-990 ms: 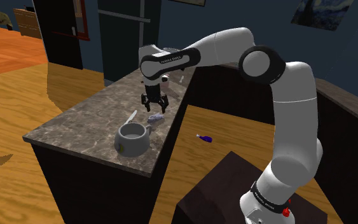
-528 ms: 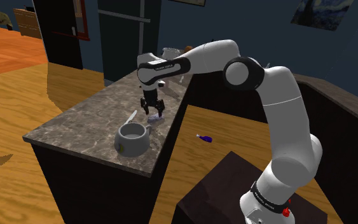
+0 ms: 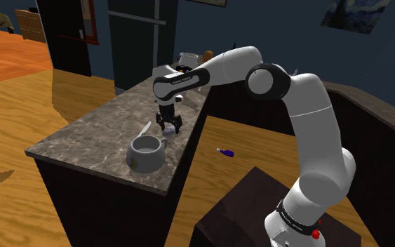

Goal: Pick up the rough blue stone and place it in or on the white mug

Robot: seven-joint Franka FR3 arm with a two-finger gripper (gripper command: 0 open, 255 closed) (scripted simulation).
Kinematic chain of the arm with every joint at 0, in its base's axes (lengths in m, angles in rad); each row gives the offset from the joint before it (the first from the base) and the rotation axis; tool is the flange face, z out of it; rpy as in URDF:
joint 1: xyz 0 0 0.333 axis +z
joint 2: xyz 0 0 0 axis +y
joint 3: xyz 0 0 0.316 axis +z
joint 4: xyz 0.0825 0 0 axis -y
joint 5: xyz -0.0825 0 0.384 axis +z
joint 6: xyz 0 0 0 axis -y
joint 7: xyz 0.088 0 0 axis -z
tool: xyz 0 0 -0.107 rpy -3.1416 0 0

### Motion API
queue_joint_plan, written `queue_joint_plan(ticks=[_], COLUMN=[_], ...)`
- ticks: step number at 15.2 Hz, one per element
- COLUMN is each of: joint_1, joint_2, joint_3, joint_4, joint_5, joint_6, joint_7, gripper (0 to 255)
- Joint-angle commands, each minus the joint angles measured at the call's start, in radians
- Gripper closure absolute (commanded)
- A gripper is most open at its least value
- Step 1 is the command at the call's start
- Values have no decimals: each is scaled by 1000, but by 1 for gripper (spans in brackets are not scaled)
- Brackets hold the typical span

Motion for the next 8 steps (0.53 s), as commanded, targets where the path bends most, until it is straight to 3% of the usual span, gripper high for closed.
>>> queue_joint_plan(ticks=[1, 4, 5, 8], joint_1=[0, 0, 0, 0], joint_2=[0, 0, 0, 0], joint_3=[0, 0, 0, 0], joint_4=[-1, -1, -1, -1], joint_5=[0, 0, 0, 0], joint_6=[1, 1, 1, 1], joint_7=[0, 0, 0, 0], gripper=[0, 0, 255, 255])
